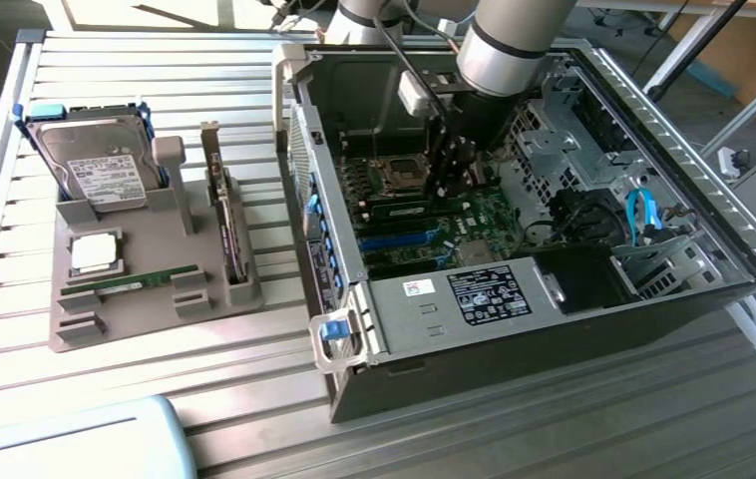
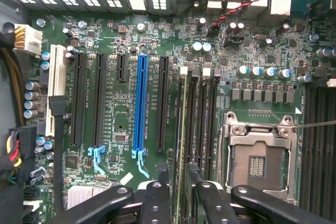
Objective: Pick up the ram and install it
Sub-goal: 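Insert the ram into the slot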
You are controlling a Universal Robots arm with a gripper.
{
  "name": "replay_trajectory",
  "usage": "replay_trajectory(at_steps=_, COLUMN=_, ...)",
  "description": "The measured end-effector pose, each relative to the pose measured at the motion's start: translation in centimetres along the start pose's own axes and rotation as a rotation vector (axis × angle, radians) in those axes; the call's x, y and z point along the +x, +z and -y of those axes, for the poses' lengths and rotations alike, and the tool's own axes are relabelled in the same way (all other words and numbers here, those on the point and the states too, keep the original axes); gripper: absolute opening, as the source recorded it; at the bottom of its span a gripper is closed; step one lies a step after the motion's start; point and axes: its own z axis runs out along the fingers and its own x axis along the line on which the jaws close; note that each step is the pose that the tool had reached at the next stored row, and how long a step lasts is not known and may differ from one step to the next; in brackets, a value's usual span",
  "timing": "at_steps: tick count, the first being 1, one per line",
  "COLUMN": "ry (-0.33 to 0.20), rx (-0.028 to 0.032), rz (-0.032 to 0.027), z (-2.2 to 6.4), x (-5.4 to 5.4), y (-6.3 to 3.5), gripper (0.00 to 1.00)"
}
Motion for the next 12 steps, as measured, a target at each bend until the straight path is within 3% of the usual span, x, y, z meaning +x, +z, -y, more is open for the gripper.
replay_trajectory(at_steps=5, ry=0.000, rx=0.0002, rz=-0.0003, z=0.01, x=-0.50, y=-0.27, gripper=0.25)
replay_trajectory(at_steps=7, ry=0.000, rx=0.0003, rz=-0.0004, z=0.02, x=-0.78, y=-0.32, gripper=0.12)
replay_trajectory(at_steps=12, ry=0.000, rx=-0.0001, rz=-0.0011, z=0.59, x=-0.84, y=-0.32, gripper=0.11)
